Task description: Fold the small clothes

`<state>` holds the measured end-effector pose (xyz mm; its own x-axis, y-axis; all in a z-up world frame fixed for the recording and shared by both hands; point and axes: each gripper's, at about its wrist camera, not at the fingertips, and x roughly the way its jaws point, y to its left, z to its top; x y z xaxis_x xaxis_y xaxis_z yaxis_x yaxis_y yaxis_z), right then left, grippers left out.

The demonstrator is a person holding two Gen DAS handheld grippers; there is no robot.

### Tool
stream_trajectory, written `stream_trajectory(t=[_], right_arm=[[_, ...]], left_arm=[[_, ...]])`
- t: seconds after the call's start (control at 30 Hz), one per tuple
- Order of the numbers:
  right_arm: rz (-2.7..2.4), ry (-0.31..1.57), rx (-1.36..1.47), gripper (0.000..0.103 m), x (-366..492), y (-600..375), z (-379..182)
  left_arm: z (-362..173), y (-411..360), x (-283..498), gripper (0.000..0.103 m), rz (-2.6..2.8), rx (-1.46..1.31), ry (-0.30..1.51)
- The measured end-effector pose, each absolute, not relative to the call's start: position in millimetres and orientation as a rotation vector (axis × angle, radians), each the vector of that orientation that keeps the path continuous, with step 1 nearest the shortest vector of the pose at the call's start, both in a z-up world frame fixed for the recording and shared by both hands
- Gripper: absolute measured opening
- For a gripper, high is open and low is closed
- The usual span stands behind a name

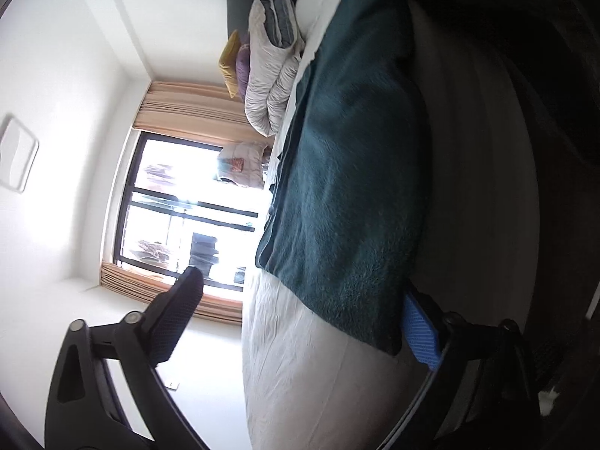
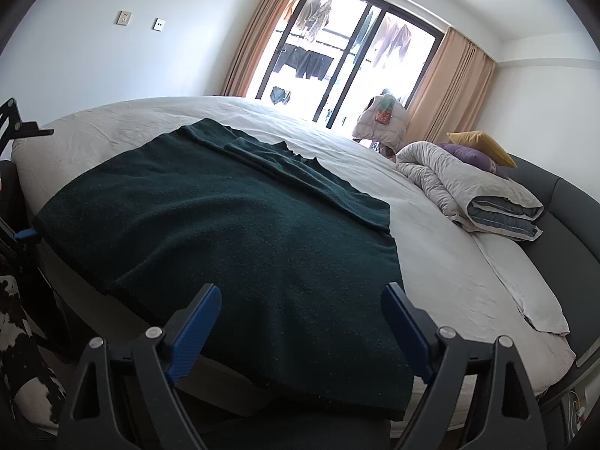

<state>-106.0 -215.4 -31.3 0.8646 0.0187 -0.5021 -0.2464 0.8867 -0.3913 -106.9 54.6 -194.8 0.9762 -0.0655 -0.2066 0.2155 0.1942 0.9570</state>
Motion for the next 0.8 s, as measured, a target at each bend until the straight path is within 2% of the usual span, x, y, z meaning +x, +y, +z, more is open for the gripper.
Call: stream_trajectory(t=[0.03,0.07,0.13,0.2,0.3,0.37,0.47,0.67,0.8], right_arm=[[0.145,0.513,-0.464,0.087,-105.9,-215.2,-31.4],[0.145,0.515,-0.467,0.086,-106.1,-214.9,-31.6],[0.147,0.512,-0.482,0.085,-107.6,-213.3,-32.2],[0.146,0.506,-0.508,0.083,-110.2,-212.0,-33.7],[0.14,0.507,-0.581,0.075,-114.4,-209.1,-39.5],[0.133,0.508,-0.642,0.073,-118.8,-208.1,-45.0],[0.13,0.519,-0.714,0.073,-125.9,-211.0,-53.4],[0.111,0.55,-0.825,0.073,-130.8,-220.4,-70.5],[0.116,0.589,-0.843,0.068,-130.0,-226.1,-78.2]], left_arm=[[-191.7,52.4,-111.9,0.073,-0.208,1.354,0.139],[-187.7,51.1,-113.2,0.053,-0.221,1.347,0.156],[-182.7,52.1,-110.8,0.028,-0.273,1.317,0.194],[-178.7,51.5,-109.9,0.028,-0.309,1.288,0.221],[-169.9,49.5,-100.6,0.017,-0.358,1.25,0.272],[-154.1,52.0,-108.8,0.011,-0.36,1.213,0.27],[-125.7,50.8,-105.7,0.007,-0.347,1.107,0.278],[-83.7,48.1,-83.3,0.007,-0.338,0.987,0.297],[-60.3,49.6,-75.4,0.006,-0.338,0.887,0.329]])
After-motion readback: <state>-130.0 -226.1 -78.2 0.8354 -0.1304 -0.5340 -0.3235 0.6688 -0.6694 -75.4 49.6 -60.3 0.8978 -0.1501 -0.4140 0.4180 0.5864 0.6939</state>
